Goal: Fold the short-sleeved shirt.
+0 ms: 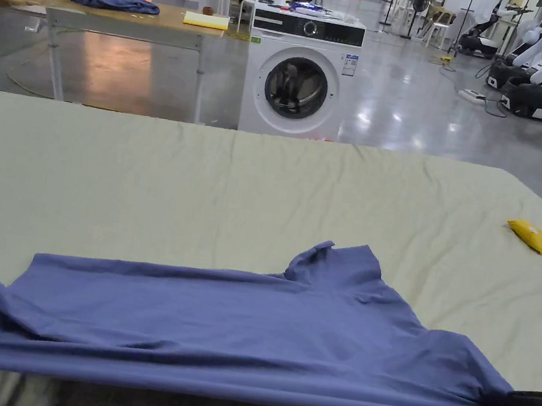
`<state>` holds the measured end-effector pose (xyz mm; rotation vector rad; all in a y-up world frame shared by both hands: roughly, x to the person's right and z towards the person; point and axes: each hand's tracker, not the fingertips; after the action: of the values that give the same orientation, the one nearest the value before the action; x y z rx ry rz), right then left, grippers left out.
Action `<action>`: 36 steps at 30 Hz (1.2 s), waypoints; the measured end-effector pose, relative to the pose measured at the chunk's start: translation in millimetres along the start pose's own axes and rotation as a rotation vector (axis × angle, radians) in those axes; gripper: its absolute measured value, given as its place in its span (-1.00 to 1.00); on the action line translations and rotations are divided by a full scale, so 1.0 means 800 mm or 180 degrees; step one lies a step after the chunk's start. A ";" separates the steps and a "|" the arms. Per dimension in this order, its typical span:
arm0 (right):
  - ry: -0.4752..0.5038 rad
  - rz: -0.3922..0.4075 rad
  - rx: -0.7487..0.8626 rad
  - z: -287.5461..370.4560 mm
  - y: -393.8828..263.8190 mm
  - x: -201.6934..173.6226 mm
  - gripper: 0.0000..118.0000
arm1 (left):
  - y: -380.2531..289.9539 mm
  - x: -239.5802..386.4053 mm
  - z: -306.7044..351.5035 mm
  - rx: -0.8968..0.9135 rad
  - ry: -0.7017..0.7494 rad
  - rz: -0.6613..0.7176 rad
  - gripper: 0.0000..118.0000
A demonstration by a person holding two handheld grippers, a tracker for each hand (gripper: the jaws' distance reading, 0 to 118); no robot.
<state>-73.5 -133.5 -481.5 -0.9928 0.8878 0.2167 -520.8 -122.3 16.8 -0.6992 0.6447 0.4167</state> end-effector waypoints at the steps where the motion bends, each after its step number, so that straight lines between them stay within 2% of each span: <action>1: 0.0058 -0.0066 -0.0025 0.007 -0.011 0.005 -0.87 | -0.011 -0.005 0.010 -0.0089 -0.0109 0.0098 -0.99; 3: 0.0115 -0.0191 -0.0144 0.008 -0.038 0.015 -0.87 | -0.040 -0.015 0.019 -0.0242 -0.0204 0.0314 -0.99; 5: 0.0110 -0.0214 -0.0295 -0.002 -0.072 0.011 -0.87 | -0.078 -0.021 0.017 -0.0414 -0.0237 0.0415 -0.99; 9: 0.0035 -0.0319 -0.0489 -0.051 -0.120 0.020 -0.86 | -0.138 -0.038 -0.018 -0.0682 -0.0142 0.0595 -0.99; 11: -0.0102 -0.0277 -0.0528 -0.070 -0.134 0.016 -0.79 | -0.155 -0.043 -0.038 -0.0749 -0.0101 0.0654 -0.82; 12: -0.0107 -0.0269 -0.0511 -0.076 -0.137 0.019 -0.68 | -0.158 -0.044 -0.042 -0.0766 -0.0008 0.0674 -0.55; 15: -0.0109 -0.0353 -0.0380 -0.067 -0.138 0.013 -0.53 | -0.154 -0.040 -0.036 -0.0502 0.0085 0.0583 -0.47; 16: -0.0140 -0.0345 -0.0294 -0.059 -0.133 0.011 -0.26 | -0.146 -0.037 -0.032 -0.0500 0.0232 0.0507 -0.34; 17: -0.0272 -0.0271 -0.0222 -0.050 -0.127 0.004 0.19 | -0.138 -0.032 -0.025 -0.0472 0.0416 0.0386 -0.14; 18: -0.0381 -0.0223 -0.0173 -0.041 -0.122 -0.004 0.74 | -0.133 -0.028 -0.015 -0.0333 0.0492 0.0281 0.13; 19: -0.0333 -0.0166 -0.0059 -0.028 -0.115 -0.014 0.93 | -0.124 -0.022 -0.002 -0.0119 0.0502 0.0218 0.18; 24: -0.0063 0.0051 0.0966 0.030 -0.086 -0.077 0.94 | -0.088 0.020 0.059 0.1040 0.0054 0.0351 0.18; 26: 0.0114 0.0164 0.1766 0.047 -0.094 -0.109 0.77 | -0.089 0.043 0.072 0.1481 -0.0061 0.0241 0.18; 27: 0.0157 0.0281 0.2267 0.054 -0.105 -0.124 0.39 | -0.093 0.058 0.077 0.1806 -0.0045 0.0105 0.11; 28: 0.0121 0.0366 0.2591 0.055 -0.113 -0.134 -0.05 | -0.098 0.070 0.079 0.2080 0.0076 -0.0043 -0.10; 29: 0.0034 0.0437 0.2902 0.056 -0.120 -0.149 -0.58 | -0.101 0.084 0.079 0.2277 0.0159 -0.0175 -0.50; 30: -0.0051 0.0495 0.3094 0.054 -0.124 -0.163 -1.00 | -0.106 0.092 0.076 0.2424 0.0213 -0.0236 -1.00; 32: 0.0085 0.0388 0.3302 0.046 -0.129 -0.173 -1.00 | -0.109 0.106 0.072 0.2576 0.0339 -0.0227 -1.00; 34: 0.0217 0.0238 0.3303 0.043 -0.127 -0.185 -1.00 | -0.106 0.108 0.066 0.2520 0.0272 -0.0217 -1.00; 36: 0.0259 0.0236 0.3261 0.045 -0.120 -0.193 -1.00 | -0.105 0.110 0.063 0.2533 0.0253 -0.0193 -1.00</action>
<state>-101.8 -124.3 -298.2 -0.0139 0.9433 -0.2170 -389.9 -133.1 26.5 0.0242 0.7895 0.0522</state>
